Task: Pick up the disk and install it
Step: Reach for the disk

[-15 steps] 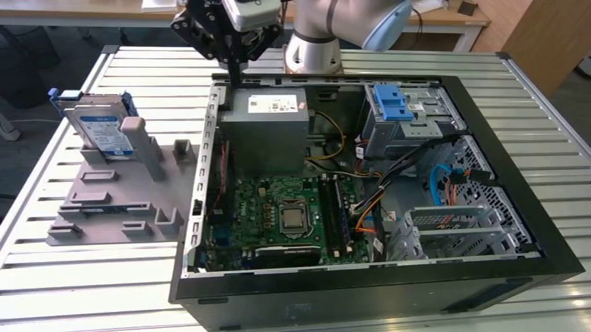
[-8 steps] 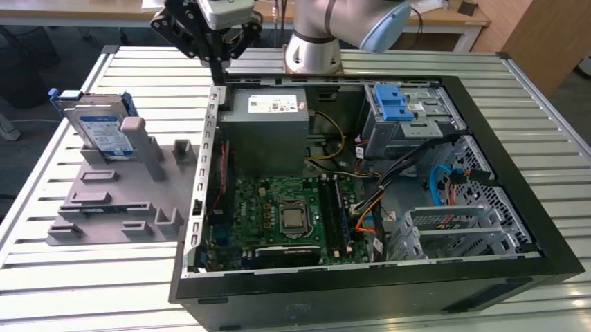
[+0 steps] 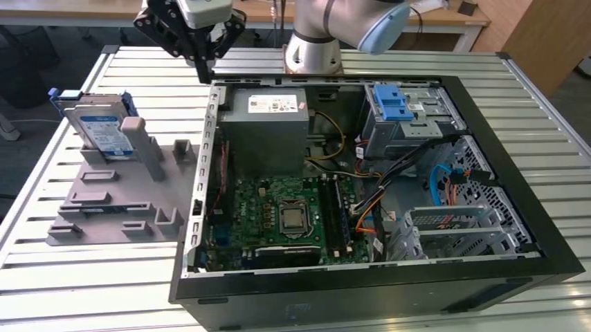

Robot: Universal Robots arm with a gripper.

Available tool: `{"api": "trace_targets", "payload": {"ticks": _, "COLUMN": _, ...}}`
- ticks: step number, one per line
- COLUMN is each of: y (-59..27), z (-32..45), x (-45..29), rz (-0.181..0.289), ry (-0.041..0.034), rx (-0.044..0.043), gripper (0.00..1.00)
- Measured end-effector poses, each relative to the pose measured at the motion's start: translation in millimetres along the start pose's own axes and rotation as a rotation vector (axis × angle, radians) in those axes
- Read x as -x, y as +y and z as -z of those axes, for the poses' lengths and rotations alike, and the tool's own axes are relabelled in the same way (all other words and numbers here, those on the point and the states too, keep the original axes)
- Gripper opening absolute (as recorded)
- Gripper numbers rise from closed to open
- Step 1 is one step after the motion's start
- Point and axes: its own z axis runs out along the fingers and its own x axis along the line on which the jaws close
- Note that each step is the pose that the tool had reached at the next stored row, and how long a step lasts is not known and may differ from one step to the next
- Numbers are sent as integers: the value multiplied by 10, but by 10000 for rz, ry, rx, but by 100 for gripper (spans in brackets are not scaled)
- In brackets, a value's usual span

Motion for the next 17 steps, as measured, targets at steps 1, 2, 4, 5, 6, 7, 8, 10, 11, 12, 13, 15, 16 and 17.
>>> {"api": "trace_targets", "payload": {"ticks": 1, "y": 2, "z": -1, "x": -21, "rz": 1, "ry": 0, "rx": 0, "gripper": 11}}
{"api": "trace_targets", "payload": {"ticks": 2, "y": 4, "z": -2, "x": -41, "rz": 2, "ry": 0, "rx": 0, "gripper": 11}}
{"api": "trace_targets", "payload": {"ticks": 4, "y": 8, "z": -3, "x": -85, "rz": 0, "ry": 0, "rx": 0, "gripper": 11}}
{"api": "trace_targets", "payload": {"ticks": 5, "y": 9, "z": -4, "x": -108, "rz": 0, "ry": 0, "rx": 0, "gripper": 11}}
{"api": "trace_targets", "payload": {"ticks": 6, "y": 11, "z": -5, "x": -131, "rz": 0, "ry": -1, "rx": 1, "gripper": 11}}
{"api": "trace_targets", "payload": {"ticks": 7, "y": 13, "z": -5, "x": -152, "rz": 0, "ry": 0, "rx": 1, "gripper": 11}}
{"api": "trace_targets", "payload": {"ticks": 8, "y": 15, "z": -6, "x": -173, "rz": 0, "ry": -1, "rx": 1, "gripper": 11}}
{"api": "trace_targets", "payload": {"ticks": 10, "y": 18, "z": -7, "x": -220, "rz": 1, "ry": 0, "rx": 1, "gripper": 11}}
{"api": "trace_targets", "payload": {"ticks": 11, "y": 19, "z": -7, "x": -246, "rz": 1, "ry": -1, "rx": 1, "gripper": 11}}
{"api": "trace_targets", "payload": {"ticks": 12, "y": 21, "z": -7, "x": -272, "rz": 0, "ry": 0, "rx": 0, "gripper": 11}}
{"api": "trace_targets", "payload": {"ticks": 13, "y": 23, "z": -8, "x": -299, "rz": 0, "ry": 1, "rx": 0, "gripper": 11}}
{"api": "trace_targets", "payload": {"ticks": 15, "y": 27, "z": -9, "x": -349, "rz": 1, "ry": 0, "rx": 0, "gripper": 11}}
{"api": "trace_targets", "payload": {"ticks": 16, "y": 29, "z": -10, "x": -373, "rz": 1, "ry": 0, "rx": 0, "gripper": 11}}
{"api": "trace_targets", "payload": {"ticks": 17, "y": 30, "z": -10, "x": -398, "rz": 1, "ry": 1, "rx": 0, "gripper": 11}}
